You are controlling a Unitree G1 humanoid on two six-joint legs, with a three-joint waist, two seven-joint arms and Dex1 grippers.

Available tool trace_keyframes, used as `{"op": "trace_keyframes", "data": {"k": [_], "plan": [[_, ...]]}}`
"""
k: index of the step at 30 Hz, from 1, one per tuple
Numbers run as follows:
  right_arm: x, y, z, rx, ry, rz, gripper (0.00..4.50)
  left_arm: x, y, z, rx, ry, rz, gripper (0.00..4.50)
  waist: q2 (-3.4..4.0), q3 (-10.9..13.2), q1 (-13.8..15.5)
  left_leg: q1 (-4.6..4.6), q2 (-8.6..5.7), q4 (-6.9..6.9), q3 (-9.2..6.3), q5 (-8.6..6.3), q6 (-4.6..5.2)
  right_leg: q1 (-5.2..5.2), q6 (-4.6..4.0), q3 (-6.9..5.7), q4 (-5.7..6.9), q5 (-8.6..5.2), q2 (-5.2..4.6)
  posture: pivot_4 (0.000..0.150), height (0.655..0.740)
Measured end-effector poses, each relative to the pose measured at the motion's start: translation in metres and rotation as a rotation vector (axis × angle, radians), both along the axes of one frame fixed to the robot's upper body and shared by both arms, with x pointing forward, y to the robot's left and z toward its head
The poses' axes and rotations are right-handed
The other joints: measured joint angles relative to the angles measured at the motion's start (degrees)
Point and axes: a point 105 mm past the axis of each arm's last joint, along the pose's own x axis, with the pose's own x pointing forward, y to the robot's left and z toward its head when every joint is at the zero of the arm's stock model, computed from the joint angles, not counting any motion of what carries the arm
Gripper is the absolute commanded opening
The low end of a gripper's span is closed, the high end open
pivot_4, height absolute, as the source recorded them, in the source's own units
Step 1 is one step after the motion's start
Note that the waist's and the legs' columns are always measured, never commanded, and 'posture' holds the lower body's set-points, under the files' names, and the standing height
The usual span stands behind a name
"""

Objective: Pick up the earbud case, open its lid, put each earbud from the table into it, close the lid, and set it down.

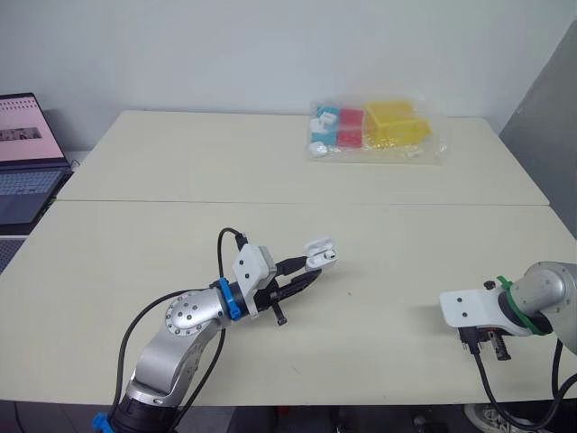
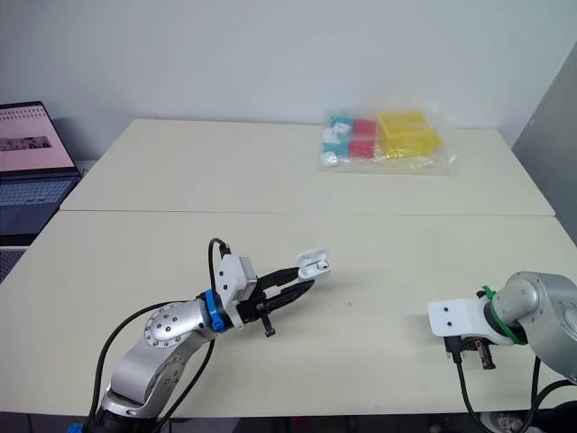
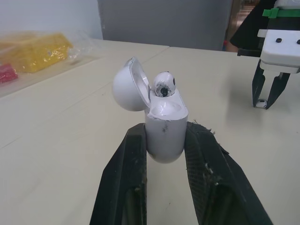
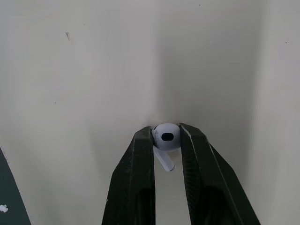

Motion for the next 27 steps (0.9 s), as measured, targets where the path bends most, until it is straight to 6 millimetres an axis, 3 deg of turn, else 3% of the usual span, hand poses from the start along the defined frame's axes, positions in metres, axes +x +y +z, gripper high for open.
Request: {"op": "trace_keyframes", "data": {"k": [3,7,12,14,17,21,27], "plan": [[0.000,0.006,0.004,0.047,0.002,0.005,0.39,0.000,0.000,0.000,0.000,-0.002,0.000,0.77,0.00,0.00,-0.01,0.00,0.00,-0.01,0.01,0.00,0.00,-0.01,0.00,0.01,0.01,0.00,0.00,0.150,0.7400],[0.009,0.026,0.034,0.182,-0.065,0.011,0.39,0.002,-0.001,0.005,-0.004,-0.019,-0.004,0.77,-0.01,0.02,-0.03,0.00,0.00,0.00,-0.01,0.00,0.00,0.00,0.00,-0.01,0.02,0.00,0.01,0.150,0.7400],[0.012,0.095,0.095,0.711,-0.108,-0.039,0.39,0.009,-0.009,0.022,-0.044,-0.075,-0.019,0.77,-0.04,0.04,-0.06,0.02,0.01,0.02,-0.11,0.00,0.00,0.08,0.00,-0.03,0.05,0.01,0.07,0.150,0.7400],[0.011,0.112,0.108,0.857,-0.097,-0.068,0.39,0.010,-0.010,0.025,-0.058,-0.081,-0.017,0.77,-0.05,0.03,0.00,0.02,0.01,0.00,-0.15,0.00,0.00,0.14,0.00,-0.07,0.01,0.01,0.05,0.150,0.7400],[0.014,0.127,0.115,0.983,-0.101,-0.110,0.39,0.013,-0.010,0.024,-0.075,-0.067,-0.011,0.77,-0.08,0.01,0.07,-0.01,-0.03,-0.02,-0.13,0.00,0.00,0.14,0.00,-0.06,-0.05,0.01,-0.03,0.150,0.7400],[0.017,0.167,0.132,1.343,-0.140,-0.145,0.39,0.018,-0.010,0.027,-0.092,-0.064,0.004,0.77,-0.18,-0.04,-0.02,-0.09,0.00,-0.03,-0.16,0.00,0.00,0.06,0.00,-0.07,-0.01,0.01,0.02,0.150,0.7400],[0.026,0.179,0.137,1.495,-0.248,-0.221,0.39,0.019,-0.010,0.028,-0.082,-0.069,-0.007,0.77,-0.13,-0.03,-0.03,-0.12,-0.04,-0.02,-0.09,0.00,0.00,0.01,0.02,-0.03,-0.02,0.02,-0.03,0.150,0.7400]]}}
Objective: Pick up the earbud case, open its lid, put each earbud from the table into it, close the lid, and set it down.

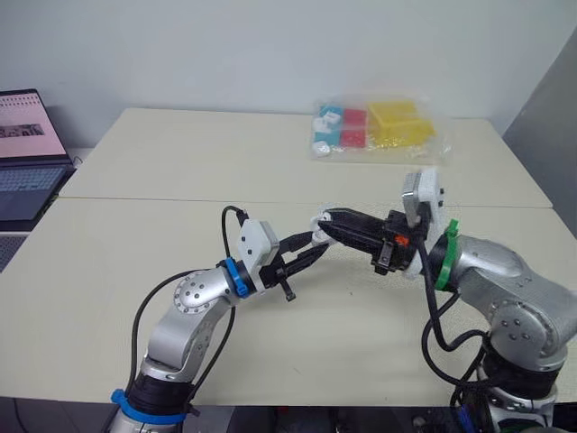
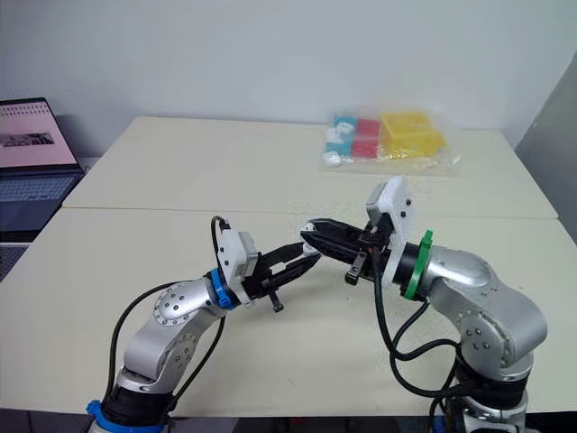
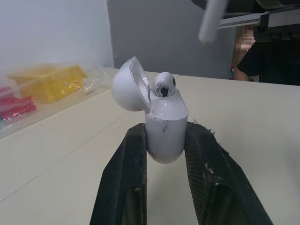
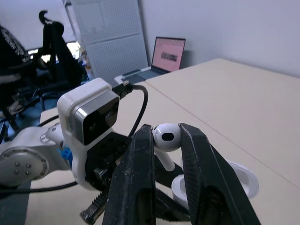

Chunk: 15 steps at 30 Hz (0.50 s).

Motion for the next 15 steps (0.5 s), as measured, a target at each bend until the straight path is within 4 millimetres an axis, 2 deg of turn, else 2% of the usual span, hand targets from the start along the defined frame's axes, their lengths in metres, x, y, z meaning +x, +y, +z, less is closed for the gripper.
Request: {"op": "trace_keyframes", "data": {"k": [6,15], "plan": [[0.007,0.004,-0.007,-0.009,-0.092,-0.073,0.39,0.004,0.001,-0.001,0.008,0.006,-0.002,0.77,0.00,0.00,-0.10,0.04,0.03,-0.01,-0.04,0.00,0.00,0.00,-0.01,-0.03,0.03,-0.01,0.08,0.150,0.7400],[0.016,0.007,-0.021,-0.031,-0.122,-0.110,0.39,0.006,0.000,0.002,0.010,-0.002,-0.006,0.77,0.00,0.00,-0.11,0.03,0.05,-0.03,-0.03,0.00,0.00,-0.02,-0.01,-0.01,0.01,-0.01,0.09,0.150,0.7400]]}}
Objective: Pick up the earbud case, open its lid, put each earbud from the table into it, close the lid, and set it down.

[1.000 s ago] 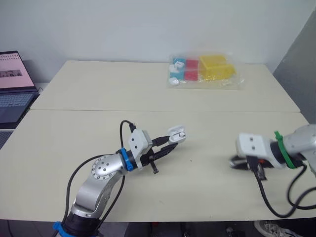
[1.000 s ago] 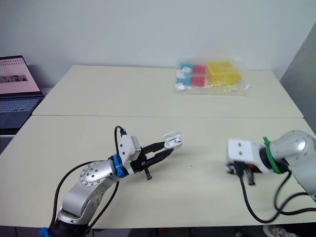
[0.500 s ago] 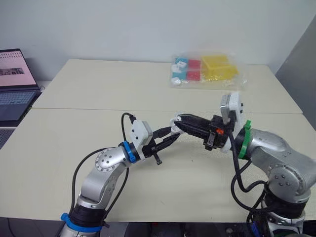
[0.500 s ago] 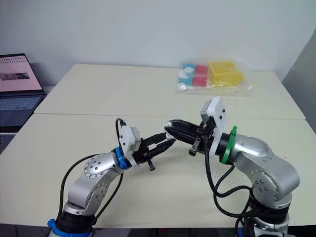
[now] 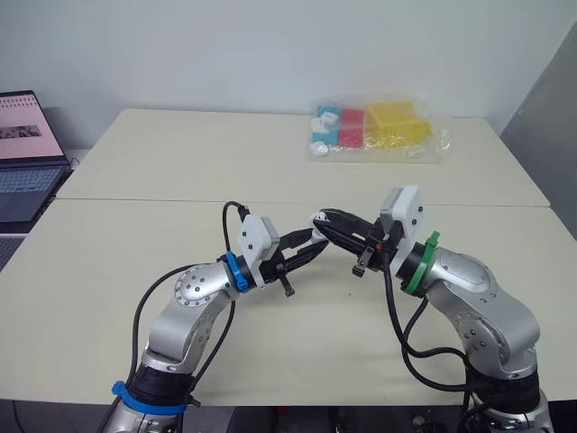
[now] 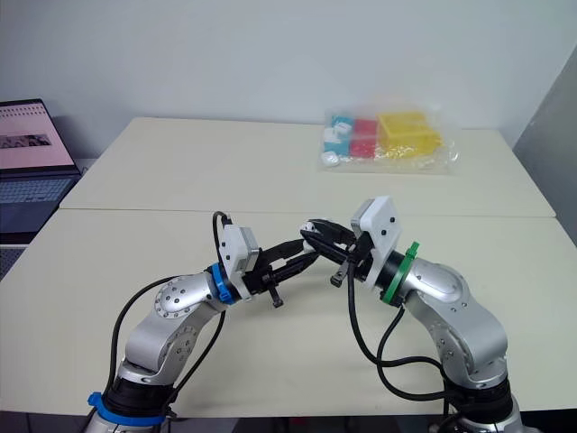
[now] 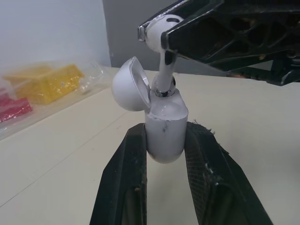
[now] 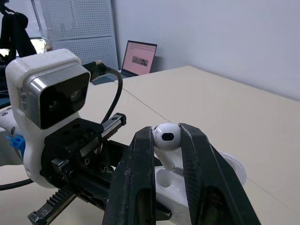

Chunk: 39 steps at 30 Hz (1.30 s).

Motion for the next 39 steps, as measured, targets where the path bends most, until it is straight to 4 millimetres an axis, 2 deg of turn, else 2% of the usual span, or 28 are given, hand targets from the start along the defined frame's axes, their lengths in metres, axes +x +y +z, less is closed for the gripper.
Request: {"op": "trace_keyframes", "data": {"k": [6,21,25,32,33,39], "plan": [[0.003,0.002,-0.012,-0.002,0.025,-0.011,0.39,0.000,0.000,0.000,0.002,0.001,-0.004,0.77,0.00,0.00,0.01,-0.01,0.00,-0.01,0.01,0.00,0.00,0.00,0.00,0.01,-0.01,0.00,-0.01,0.150,0.7400],[0.001,0.001,-0.017,0.024,0.067,-0.011,0.39,0.000,0.000,-0.003,0.008,0.017,-0.010,0.77,0.00,0.00,0.02,-0.01,0.01,-0.03,0.00,0.00,0.00,-0.01,0.00,0.00,-0.04,0.00,-0.01,0.150,0.7400],[-0.001,0.002,-0.021,0.028,0.096,-0.009,1.71,0.000,0.000,-0.004,0.007,0.020,-0.006,0.77,0.00,0.00,0.02,-0.02,0.01,-0.05,-0.01,0.00,0.00,-0.01,0.00,-0.01,-0.07,0.00,-0.01,0.150,0.7400],[-0.009,0.008,-0.021,0.013,0.093,0.027,4.29,0.004,0.004,-0.004,0.001,0.023,0.022,0.77,0.00,0.00,0.02,-0.06,0.01,-0.05,-0.01,0.00,0.00,-0.04,0.00,-0.02,-0.08,0.00,-0.01,0.150,0.7400],[-0.011,0.009,-0.021,0.013,0.094,0.034,4.50,0.004,0.004,-0.003,0.000,0.022,0.025,0.77,0.00,0.00,0.02,-0.06,0.01,-0.05,-0.01,0.00,0.00,-0.04,0.00,-0.02,-0.09,0.00,-0.01,0.150,0.7400],[-0.009,0.002,-0.015,0.032,0.092,0.005,4.50,0.004,0.005,-0.004,0.001,0.023,0.026,0.77,0.00,0.00,0.03,-0.08,0.00,-0.05,-0.01,0.00,0.00,-0.04,0.00,-0.02,-0.11,0.00,-0.02,0.150,0.7400]]}}
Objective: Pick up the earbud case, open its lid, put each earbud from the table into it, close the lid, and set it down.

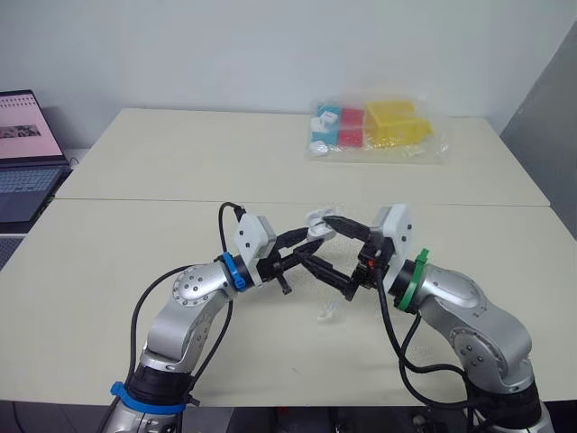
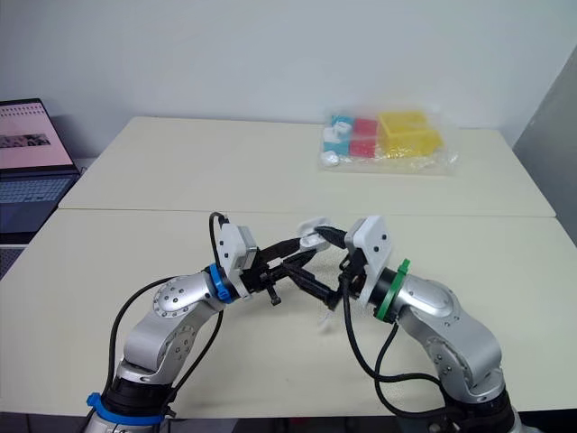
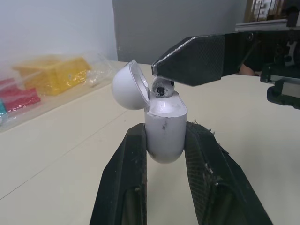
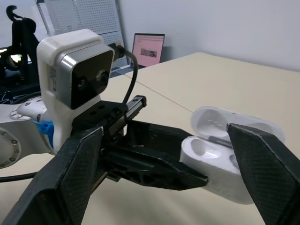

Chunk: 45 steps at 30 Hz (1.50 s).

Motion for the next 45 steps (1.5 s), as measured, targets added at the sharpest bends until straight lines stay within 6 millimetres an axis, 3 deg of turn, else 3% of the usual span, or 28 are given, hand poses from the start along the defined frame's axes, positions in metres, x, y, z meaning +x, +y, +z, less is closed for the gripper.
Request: {"op": "trace_keyframes", "data": {"k": [37,45], "plan": [[0.004,-0.010,0.010,-0.019,-0.034,-0.019,4.50,-0.001,0.002,-0.004,0.004,0.011,0.006,0.77,0.00,0.00,0.01,-0.34,0.00,-0.03,0.00,0.00,0.00,-0.30,0.00,-0.01,-0.05,0.00,0.01,0.150,0.7400],[-0.005,-0.023,0.025,-0.066,-0.070,0.016,4.50,-0.004,0.005,-0.009,0.009,0.022,0.013,0.77,0.00,0.00,0.03,-0.34,0.01,-0.03,-0.01,0.00,0.00,-0.31,0.00,-0.02,-0.06,0.00,0.01,0.150,0.7400]]}}
